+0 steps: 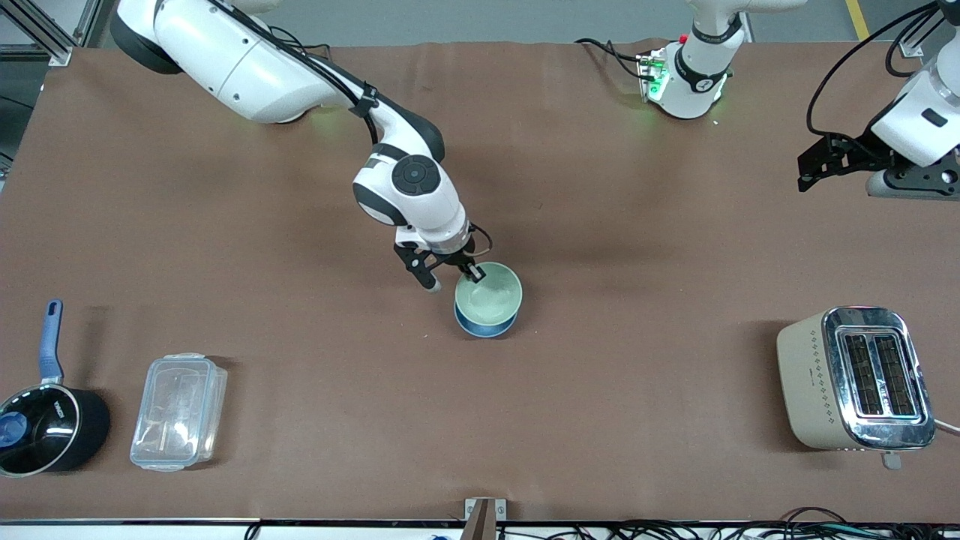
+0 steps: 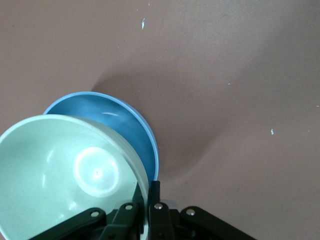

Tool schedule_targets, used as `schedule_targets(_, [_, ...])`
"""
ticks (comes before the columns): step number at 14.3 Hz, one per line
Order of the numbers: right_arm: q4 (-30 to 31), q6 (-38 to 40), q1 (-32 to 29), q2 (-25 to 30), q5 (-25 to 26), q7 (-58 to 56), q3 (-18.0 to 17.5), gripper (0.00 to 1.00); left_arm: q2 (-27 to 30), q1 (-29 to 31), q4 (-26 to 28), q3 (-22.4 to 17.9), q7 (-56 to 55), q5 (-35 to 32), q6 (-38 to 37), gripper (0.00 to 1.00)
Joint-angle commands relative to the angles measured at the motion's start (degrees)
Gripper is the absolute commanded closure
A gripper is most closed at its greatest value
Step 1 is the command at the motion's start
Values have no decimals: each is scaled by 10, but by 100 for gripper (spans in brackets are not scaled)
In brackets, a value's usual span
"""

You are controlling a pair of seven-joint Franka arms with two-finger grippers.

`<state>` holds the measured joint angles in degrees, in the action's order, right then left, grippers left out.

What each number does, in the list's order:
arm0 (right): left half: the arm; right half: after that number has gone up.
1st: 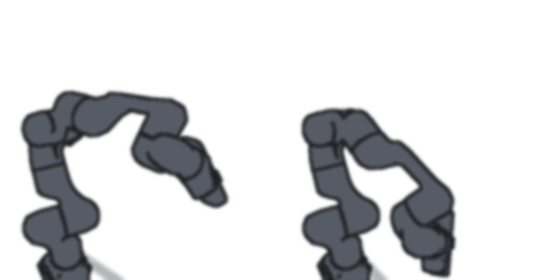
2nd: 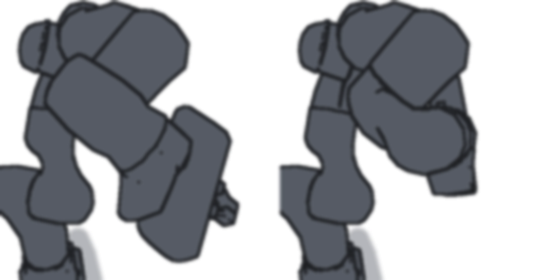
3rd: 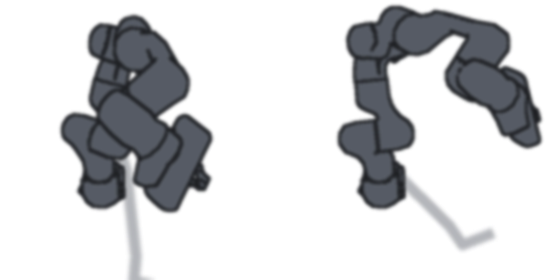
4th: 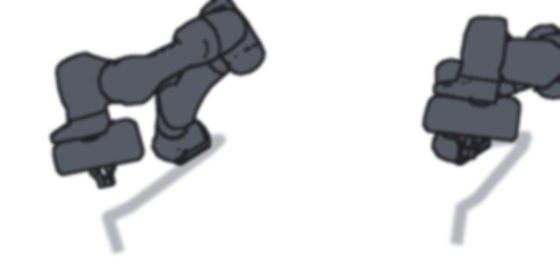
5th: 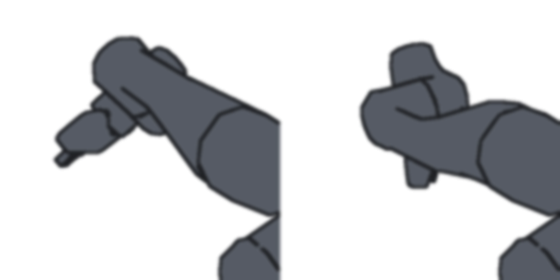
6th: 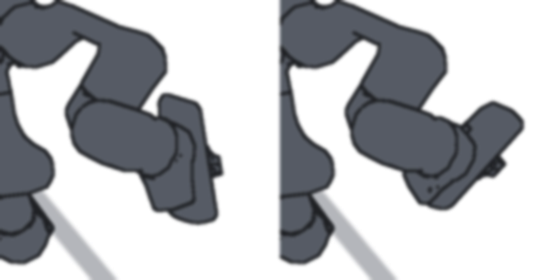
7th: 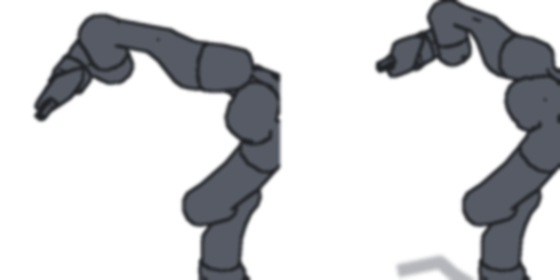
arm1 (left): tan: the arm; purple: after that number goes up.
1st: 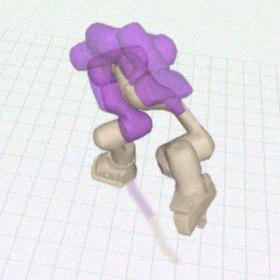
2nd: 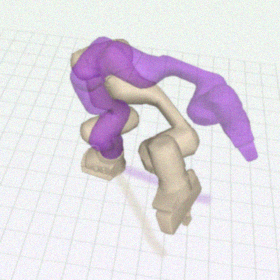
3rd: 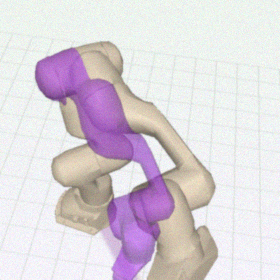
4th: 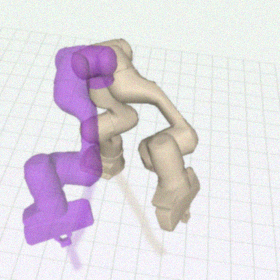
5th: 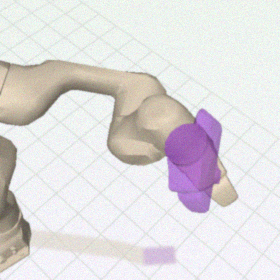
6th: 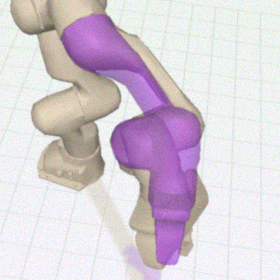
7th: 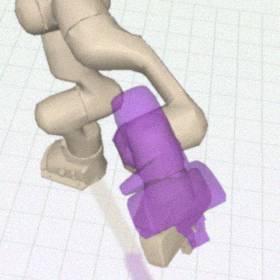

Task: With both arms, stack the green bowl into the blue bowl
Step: 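Lift the green bowl with the right gripper and lower it into the blue bowl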

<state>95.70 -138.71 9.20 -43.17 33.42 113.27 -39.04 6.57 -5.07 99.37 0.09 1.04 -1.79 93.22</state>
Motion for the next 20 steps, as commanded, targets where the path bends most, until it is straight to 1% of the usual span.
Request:
schedule_targets(1, [-15, -2, -2, -16, 30, 20, -7, 95, 11, 3, 7, 5, 8, 10, 9, 0])
schedule_targets(3, [-15, -2, -7, -17, 43, 20, -7, 95, 11, 3, 2, 5, 6, 10, 8, 0])
schedule_targets(4, [-15, -2, -6, -19, 46, 20, -7, 92, 10, 6, -1, 4, 10, 10, 6, 0])
schedule_targets(5, [-15, -2, -6, -20, 46, 21, -7, 84, 10, 7, -1, 4, 10, 10, 6, 0])
schedule_targets(6, [-15, -2, -7, -20, 46, 20, -7, 64, 10, 7, -1, 4, 10, 10, 6, 0])
schedule_targets(8, [-15, 0, -10, -18, 43, 21, -8, 31, 6, 7, -1, 4, 9, 11, 6, 0])
schedule_targets(10, [-16, 5, -16, -16, 40, 17, -20, 10, 5, 7, -1, 4, 10, 10, 6, 0])
schedule_targets(11, [-16, 7, -25, -14, 39, 13, -29, 4, 7, 7, -1, 4, 6, 10, 6, 0])
schedule_targets(13, [-16, 22, -52, -3, 39, -1, -56, 1, 6, 6, -6, 4, 5, 10, 5, 0])
schedule_targets(14, [-16, 45, -65, 5, 39, -34, -67, 1, 5, 4, -6, 5, 4, 10, 2, 0])
schedule_targets(17, [-38, 168, -89, 29, 32, -163, -85, 0, 5, 6, -6, 5, 2, 11, 2, 0])
schedule_targets(18, [-52, 206, -95, 40, 21, -208, -85, 0, 6, 6, -4, 5, -2, 12, 2, 0])
schedule_targets(19, [-65, 247, -106, 55, 0, -272, -85, 0, 7, 6, -3, 5, -3, 11, 3, 0])
schedule_targets(20, [-76, 285, -117, 78, -35, -344, -82, 0, 7, 6, -4, 5, -3, 11, 3, 0])
